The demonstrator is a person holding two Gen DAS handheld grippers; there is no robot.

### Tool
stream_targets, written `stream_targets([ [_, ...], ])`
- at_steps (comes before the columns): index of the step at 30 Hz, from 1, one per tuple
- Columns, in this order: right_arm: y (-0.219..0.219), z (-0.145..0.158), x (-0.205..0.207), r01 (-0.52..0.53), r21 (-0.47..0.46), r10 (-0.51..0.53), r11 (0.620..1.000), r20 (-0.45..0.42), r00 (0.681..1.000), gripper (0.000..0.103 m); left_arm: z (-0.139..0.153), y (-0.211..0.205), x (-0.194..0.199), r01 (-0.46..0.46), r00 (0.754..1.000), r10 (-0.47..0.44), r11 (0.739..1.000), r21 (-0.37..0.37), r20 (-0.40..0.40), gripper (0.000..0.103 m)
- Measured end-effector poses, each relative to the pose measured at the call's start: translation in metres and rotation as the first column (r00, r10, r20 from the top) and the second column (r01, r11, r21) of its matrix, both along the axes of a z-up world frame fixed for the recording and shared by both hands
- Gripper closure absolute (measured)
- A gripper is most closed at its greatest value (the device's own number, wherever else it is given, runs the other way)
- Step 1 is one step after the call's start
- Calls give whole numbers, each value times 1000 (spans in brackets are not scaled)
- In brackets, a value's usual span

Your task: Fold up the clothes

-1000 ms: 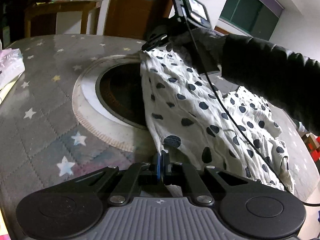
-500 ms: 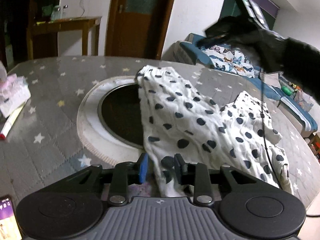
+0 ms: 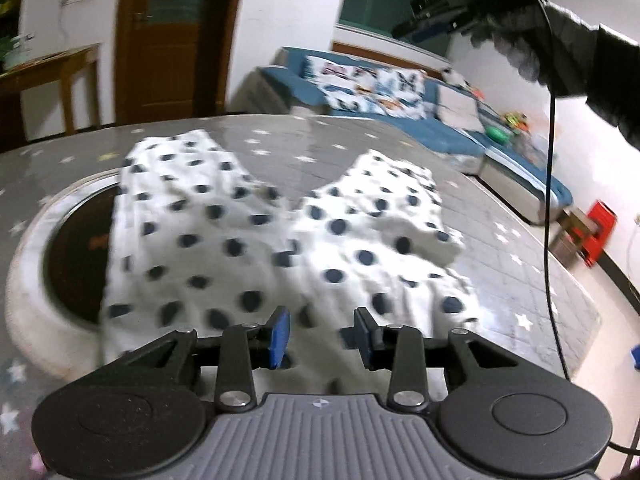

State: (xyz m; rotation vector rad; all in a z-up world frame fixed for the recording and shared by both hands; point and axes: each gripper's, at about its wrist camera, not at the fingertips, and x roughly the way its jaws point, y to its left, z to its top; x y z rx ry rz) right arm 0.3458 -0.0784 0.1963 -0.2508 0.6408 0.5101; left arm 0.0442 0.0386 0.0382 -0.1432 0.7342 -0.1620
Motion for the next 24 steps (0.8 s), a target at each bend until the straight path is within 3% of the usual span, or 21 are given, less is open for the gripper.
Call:
stream_targets([
  [1,-6,-2,-1,10,4,-10,1000,-3,1000,63,-1,-8,3,24,1000,-24,1000,0,-1,65],
  [4,-24,-23,-1,36,10,-35,999,-26,999,62,-6,-31,11,93,996,-93,996,4,-9,65],
  [14,-65,-150,13,126,25,-115,992,-249,962,62,-35,-77,24,273,959,-274,962,-22,-70,65],
  [19,-64,-182,27,171,11,-162,985,-277,947,62,-41,-76,27,309,945,-313,949,-57,-92,65],
  [24,-60,-203,39,209,-56,-217,976,-249,944,60,-46,-75,27,345,930,-354,934,-97,-99,66],
])
